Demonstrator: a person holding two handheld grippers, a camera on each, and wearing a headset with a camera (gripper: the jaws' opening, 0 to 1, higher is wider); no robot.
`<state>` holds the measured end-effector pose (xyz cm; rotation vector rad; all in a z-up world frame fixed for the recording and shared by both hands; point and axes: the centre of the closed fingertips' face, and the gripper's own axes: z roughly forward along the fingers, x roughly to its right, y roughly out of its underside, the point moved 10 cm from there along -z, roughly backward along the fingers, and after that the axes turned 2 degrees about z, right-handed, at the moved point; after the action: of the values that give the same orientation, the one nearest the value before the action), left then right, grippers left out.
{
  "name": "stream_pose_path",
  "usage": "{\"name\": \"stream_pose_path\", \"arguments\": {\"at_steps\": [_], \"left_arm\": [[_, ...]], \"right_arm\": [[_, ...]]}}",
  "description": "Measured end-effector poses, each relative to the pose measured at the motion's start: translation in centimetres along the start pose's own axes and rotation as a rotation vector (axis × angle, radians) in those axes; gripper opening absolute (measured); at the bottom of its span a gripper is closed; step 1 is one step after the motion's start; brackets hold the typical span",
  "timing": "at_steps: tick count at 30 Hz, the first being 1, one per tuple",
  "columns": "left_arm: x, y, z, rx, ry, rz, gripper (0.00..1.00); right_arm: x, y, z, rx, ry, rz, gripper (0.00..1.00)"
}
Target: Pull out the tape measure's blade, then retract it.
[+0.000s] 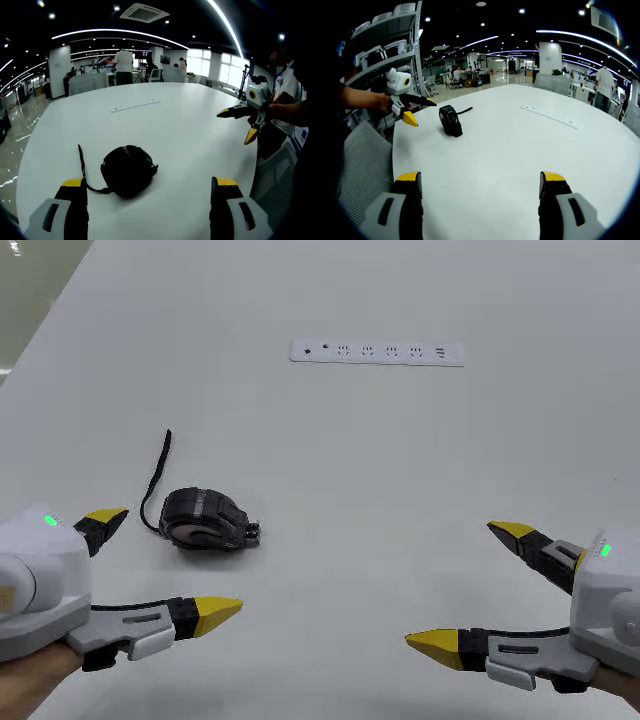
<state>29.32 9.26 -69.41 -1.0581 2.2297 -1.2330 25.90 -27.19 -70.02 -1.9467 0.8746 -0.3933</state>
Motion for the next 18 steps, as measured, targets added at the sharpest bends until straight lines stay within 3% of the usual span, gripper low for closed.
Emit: {"name": "stream_pose_path", "arguments": {"at_steps": [18], "left_arm": [[-0.11,-0.17,-0.25,0.03,0.011,0.0,1.0]], "right_arm": [[0.16,-0.18,0.19,0.003,-0.01,-0.011,1.0]]}}
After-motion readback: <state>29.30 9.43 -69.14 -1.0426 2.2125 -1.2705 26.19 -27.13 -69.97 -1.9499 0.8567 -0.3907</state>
